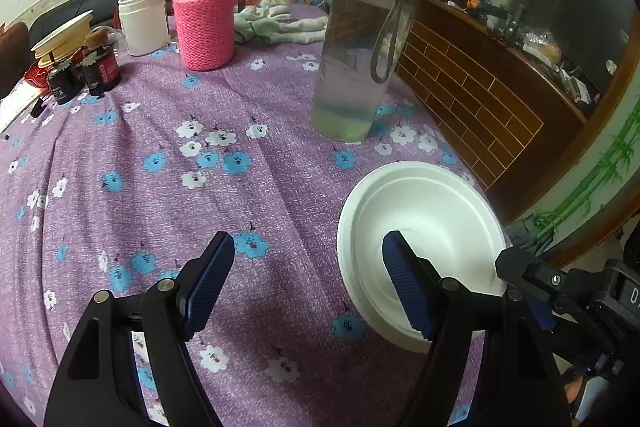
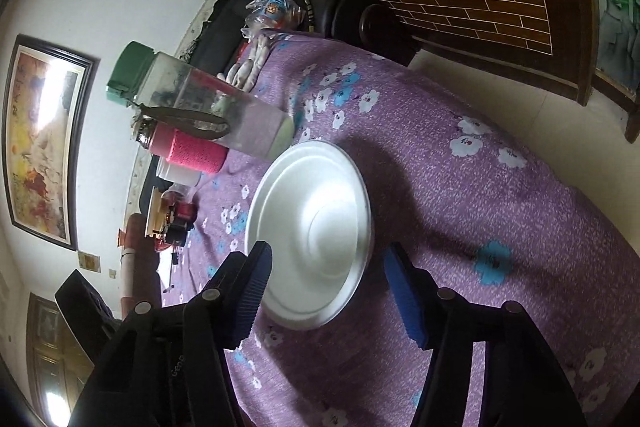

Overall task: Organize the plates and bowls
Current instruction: 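Close both grippers on the rim of the small white foam bowl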

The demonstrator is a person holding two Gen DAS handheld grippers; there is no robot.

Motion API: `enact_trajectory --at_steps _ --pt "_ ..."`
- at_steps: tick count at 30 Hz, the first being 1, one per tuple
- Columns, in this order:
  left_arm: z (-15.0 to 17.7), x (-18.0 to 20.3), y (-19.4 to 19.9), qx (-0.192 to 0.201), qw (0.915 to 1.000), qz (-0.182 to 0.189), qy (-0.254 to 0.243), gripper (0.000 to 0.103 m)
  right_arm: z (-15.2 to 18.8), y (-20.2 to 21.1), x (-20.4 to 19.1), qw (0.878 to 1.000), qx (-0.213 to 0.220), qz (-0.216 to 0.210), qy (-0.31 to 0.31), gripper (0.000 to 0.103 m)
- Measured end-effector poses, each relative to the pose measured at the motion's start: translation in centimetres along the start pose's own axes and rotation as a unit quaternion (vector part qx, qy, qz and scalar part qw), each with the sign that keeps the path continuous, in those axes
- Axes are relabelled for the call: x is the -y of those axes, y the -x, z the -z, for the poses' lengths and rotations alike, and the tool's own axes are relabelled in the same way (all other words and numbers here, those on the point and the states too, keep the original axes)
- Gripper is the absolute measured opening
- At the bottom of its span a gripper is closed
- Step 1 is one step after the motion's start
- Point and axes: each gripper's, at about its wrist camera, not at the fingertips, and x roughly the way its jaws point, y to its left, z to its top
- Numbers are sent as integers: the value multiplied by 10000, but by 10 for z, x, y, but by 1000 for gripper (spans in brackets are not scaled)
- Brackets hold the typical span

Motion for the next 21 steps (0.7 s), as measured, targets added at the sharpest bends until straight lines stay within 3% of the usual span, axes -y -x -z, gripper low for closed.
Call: enact_trajectory --at_steps 11,17,21 --pt "-3 10 -13 -44 9999 -64 -113 74 -6 -10 1 9997 -55 212 88 49" --pt "-2 13 -20 -122 9997 -132 -171 62 -8 -16 0 9993 -103 334 159 37" --pt "-1 14 -24 -196 9993 -232 -232 43 -8 -19 -1 9988 -108 427 213 30"
